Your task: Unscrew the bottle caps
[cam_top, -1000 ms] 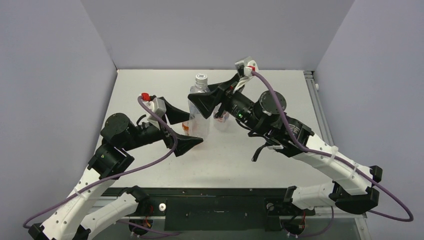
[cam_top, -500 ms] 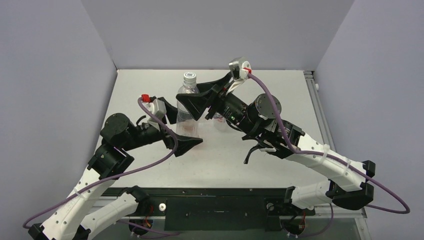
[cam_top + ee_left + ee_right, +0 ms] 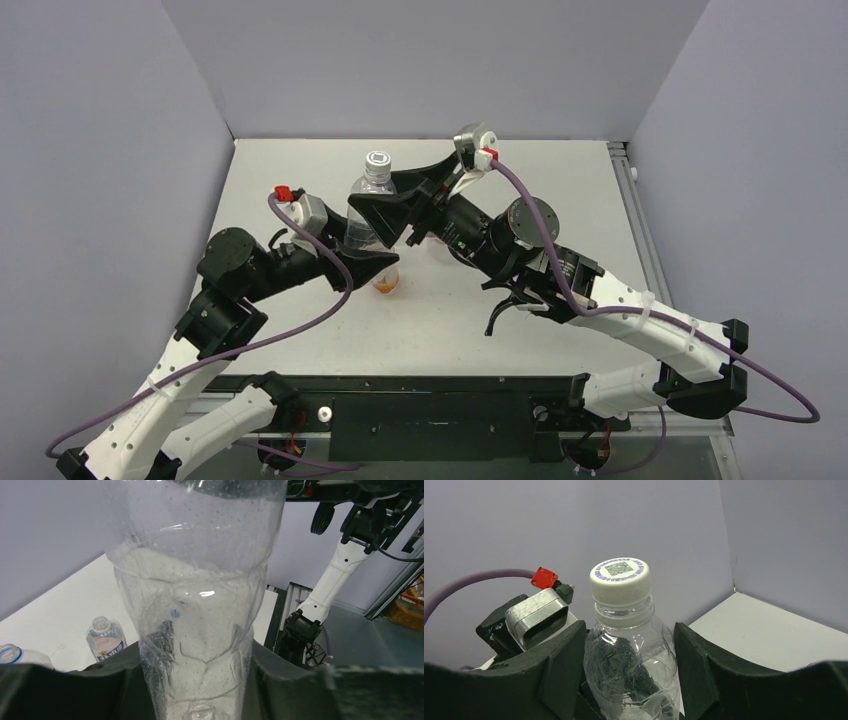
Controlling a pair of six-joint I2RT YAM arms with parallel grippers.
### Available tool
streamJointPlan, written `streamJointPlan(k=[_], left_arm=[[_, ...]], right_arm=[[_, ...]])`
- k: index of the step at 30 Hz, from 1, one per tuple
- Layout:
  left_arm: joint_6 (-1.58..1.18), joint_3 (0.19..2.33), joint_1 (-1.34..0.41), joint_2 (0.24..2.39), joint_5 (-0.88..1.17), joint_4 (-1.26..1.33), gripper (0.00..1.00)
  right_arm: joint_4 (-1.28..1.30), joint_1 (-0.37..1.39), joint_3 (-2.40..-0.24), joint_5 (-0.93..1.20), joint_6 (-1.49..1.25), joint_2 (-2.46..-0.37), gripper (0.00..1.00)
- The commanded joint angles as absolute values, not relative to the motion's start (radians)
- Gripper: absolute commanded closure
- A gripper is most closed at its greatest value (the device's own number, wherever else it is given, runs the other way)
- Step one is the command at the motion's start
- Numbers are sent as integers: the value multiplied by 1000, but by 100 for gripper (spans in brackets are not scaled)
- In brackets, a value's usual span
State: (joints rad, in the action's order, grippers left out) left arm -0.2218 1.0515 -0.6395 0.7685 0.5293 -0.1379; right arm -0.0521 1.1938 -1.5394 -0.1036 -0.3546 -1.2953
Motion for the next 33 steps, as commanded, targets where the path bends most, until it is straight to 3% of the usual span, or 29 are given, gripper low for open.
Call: streamJointPlan(k=[1,2,4,18,23,29,33], left_arm=[[-157,1075,-627,752,458,-66,81],[-143,1075,-627,750,452,-68,82],[-94,1063,-627,744,444,-74,84],[133,994,-630,720,417,-132,96],[125,1004,-630,727,403,-143,97],[94,1008,-630,731,396,-144,97],[76,1005,-630,733,396,-150,97]], right_arm=[[-17,1209,-1563,-159,-367,-1278,48],[31,1207,-1588,-174,-370,-1282,31],[80,1207,-1621,-193,-363,-1282,22],[530,1176,-2109,-99,-347,-1498,17],[583,1176,-2150,-106,-338,-1529,22],[585,1175,-2142,-125,-330,-1525,47],[547,1174,-2099,-144,-327,-1497,50]])
